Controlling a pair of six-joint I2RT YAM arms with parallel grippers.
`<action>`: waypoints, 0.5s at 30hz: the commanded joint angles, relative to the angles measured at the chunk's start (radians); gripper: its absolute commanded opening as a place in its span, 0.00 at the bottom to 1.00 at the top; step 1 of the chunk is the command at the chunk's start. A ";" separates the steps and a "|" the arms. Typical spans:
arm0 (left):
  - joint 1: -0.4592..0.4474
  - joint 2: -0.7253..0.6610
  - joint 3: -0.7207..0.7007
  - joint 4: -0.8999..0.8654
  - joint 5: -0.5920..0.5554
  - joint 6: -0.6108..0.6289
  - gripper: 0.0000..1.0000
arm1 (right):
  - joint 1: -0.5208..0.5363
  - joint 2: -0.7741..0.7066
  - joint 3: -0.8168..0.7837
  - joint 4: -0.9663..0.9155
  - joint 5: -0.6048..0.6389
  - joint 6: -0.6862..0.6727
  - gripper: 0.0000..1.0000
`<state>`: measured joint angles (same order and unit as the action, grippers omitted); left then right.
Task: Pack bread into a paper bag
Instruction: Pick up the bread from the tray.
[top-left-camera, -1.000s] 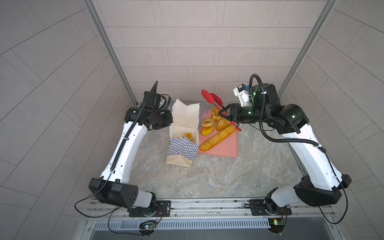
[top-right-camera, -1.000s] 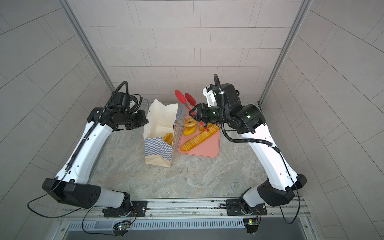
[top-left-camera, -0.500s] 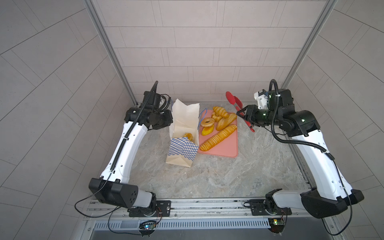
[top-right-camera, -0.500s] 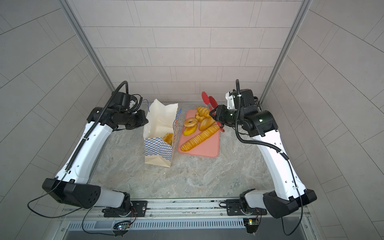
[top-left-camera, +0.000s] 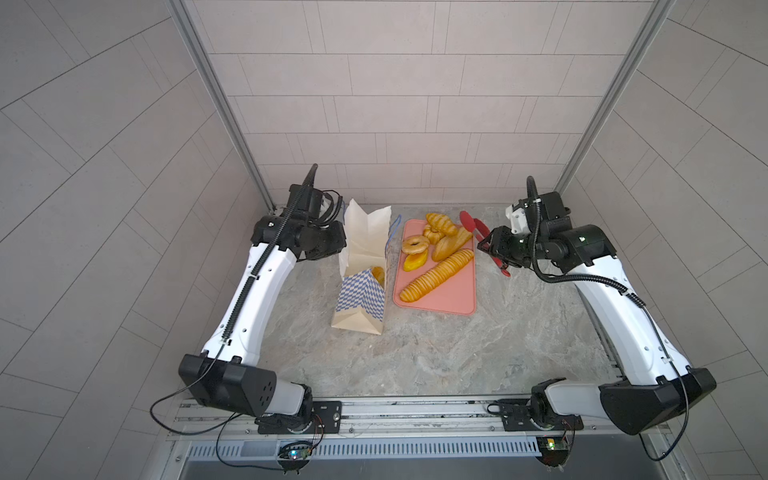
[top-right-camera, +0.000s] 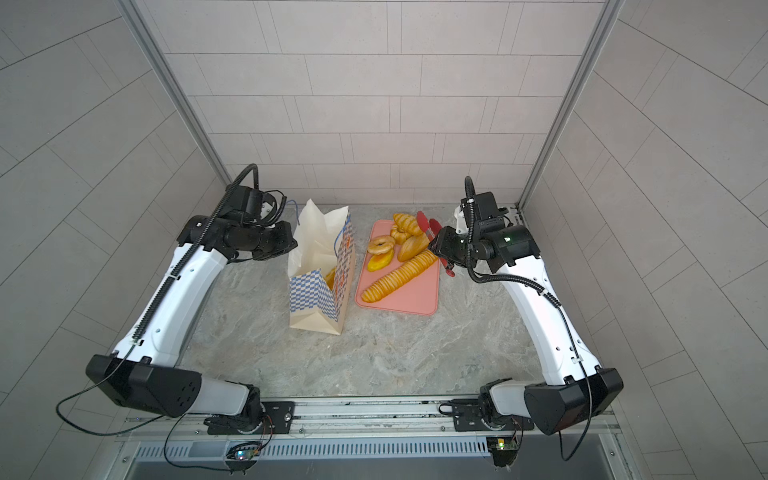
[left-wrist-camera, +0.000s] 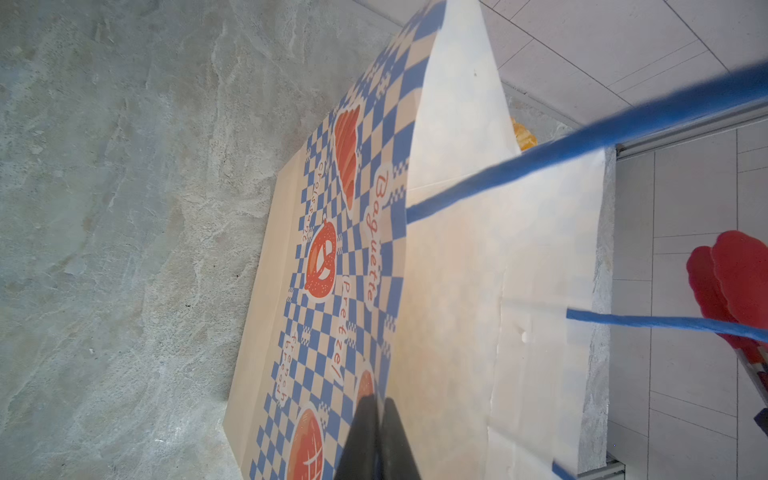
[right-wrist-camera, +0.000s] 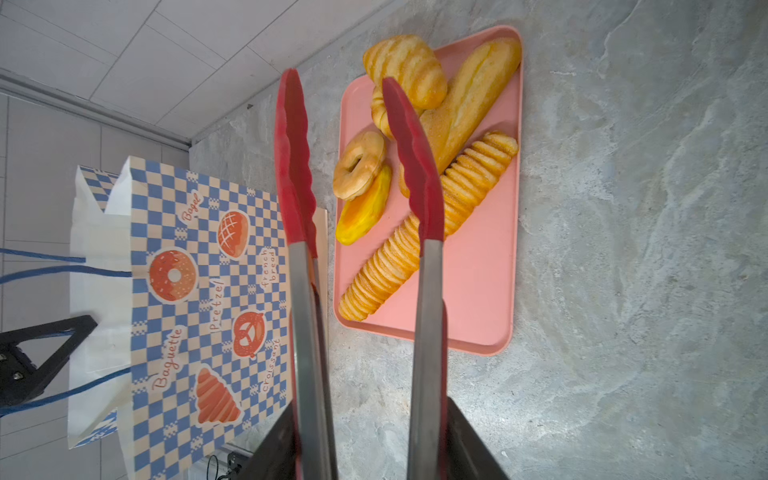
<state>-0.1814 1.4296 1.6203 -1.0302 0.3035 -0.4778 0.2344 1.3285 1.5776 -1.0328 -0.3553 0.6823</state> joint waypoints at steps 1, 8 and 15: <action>0.008 -0.008 -0.018 0.026 0.007 0.011 0.00 | -0.003 0.016 0.005 -0.007 0.040 -0.045 0.49; 0.017 0.008 -0.022 0.038 0.029 0.025 0.00 | -0.003 0.077 0.038 -0.057 0.108 -0.116 0.49; 0.025 0.024 -0.028 0.050 0.062 0.034 0.00 | -0.002 0.146 0.107 -0.114 0.188 -0.188 0.49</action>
<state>-0.1635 1.4448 1.6035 -0.9939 0.3389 -0.4625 0.2344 1.4693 1.6409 -1.1133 -0.2306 0.5453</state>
